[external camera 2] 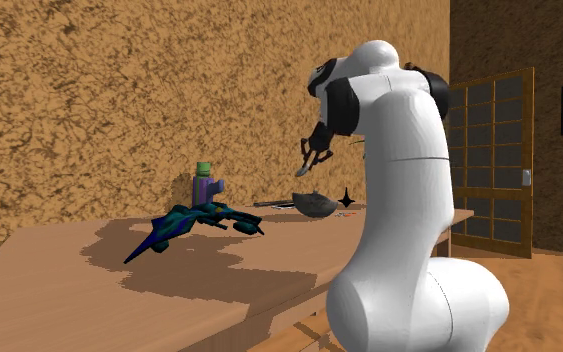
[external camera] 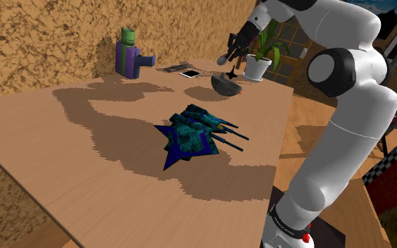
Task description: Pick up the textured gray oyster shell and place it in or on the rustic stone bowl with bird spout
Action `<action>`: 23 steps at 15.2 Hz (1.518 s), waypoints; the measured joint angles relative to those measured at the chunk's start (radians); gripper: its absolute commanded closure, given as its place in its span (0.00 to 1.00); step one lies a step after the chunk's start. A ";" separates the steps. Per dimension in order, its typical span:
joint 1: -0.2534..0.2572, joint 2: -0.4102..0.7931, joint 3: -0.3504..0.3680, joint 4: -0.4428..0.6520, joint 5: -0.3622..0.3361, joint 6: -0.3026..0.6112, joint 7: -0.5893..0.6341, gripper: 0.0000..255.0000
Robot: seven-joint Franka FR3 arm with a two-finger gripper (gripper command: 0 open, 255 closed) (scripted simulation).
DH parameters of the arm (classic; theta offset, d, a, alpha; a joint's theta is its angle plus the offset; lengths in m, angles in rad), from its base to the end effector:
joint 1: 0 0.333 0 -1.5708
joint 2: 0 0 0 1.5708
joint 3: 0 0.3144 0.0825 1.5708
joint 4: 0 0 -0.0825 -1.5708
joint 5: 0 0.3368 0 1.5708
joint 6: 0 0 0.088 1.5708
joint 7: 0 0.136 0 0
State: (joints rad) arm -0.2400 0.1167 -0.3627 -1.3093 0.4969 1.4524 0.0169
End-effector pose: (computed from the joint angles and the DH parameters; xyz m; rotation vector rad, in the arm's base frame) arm 0.4811 -0.2294 0.6505 -2.6090 0.7341 -0.2208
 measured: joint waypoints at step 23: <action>-0.007 -0.027 -0.011 -0.215 -0.012 0.157 -0.109 0.00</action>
State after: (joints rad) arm -0.2470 0.0900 -0.3740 -1.5241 0.4850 1.6097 -0.0918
